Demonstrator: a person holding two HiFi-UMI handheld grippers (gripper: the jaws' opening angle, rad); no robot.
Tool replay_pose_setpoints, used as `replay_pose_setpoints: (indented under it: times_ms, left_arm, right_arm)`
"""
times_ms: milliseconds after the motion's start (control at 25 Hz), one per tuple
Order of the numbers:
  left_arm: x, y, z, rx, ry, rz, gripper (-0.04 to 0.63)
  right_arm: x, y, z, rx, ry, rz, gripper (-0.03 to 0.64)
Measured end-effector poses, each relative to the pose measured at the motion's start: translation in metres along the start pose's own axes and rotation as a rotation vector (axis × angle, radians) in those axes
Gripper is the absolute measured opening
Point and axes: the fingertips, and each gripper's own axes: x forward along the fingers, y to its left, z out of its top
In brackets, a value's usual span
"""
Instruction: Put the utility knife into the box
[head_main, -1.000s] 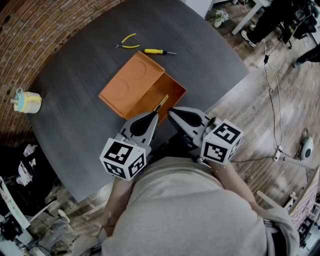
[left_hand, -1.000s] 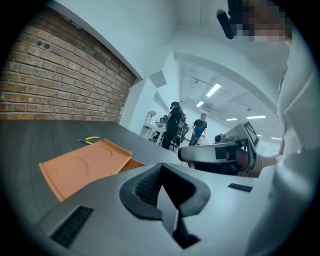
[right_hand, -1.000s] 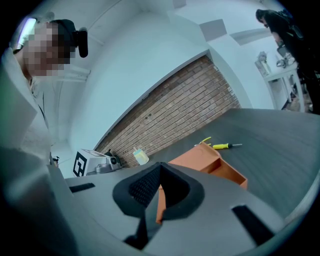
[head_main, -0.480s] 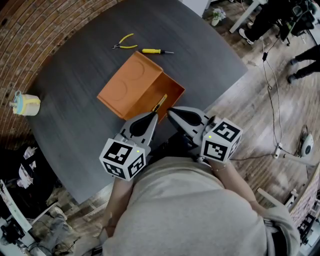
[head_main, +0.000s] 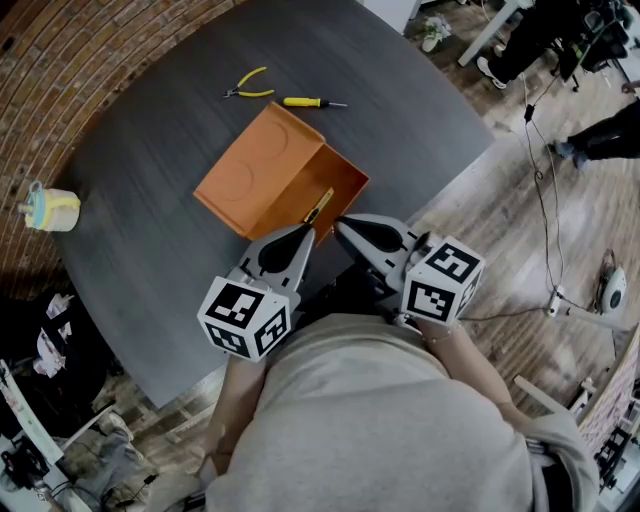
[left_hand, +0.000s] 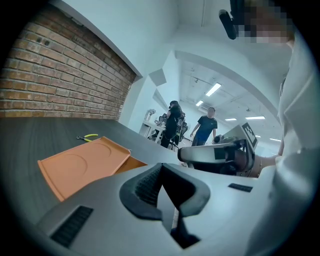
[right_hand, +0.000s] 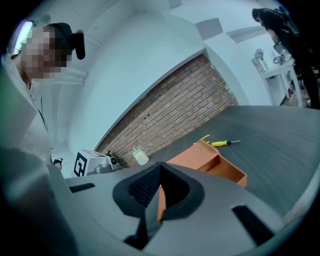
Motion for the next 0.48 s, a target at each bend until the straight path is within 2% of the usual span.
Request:
replay_pose_setpoints:
  times_ms: [480]
  left_arm:
    - [0.0005, 0.0007, -0.0033, -0.003, 0.023, 0.001, 0.018]
  right_arm:
    - [0.0015, 0.0009, -0.0028, 0.024, 0.006, 0.011, 0.006]
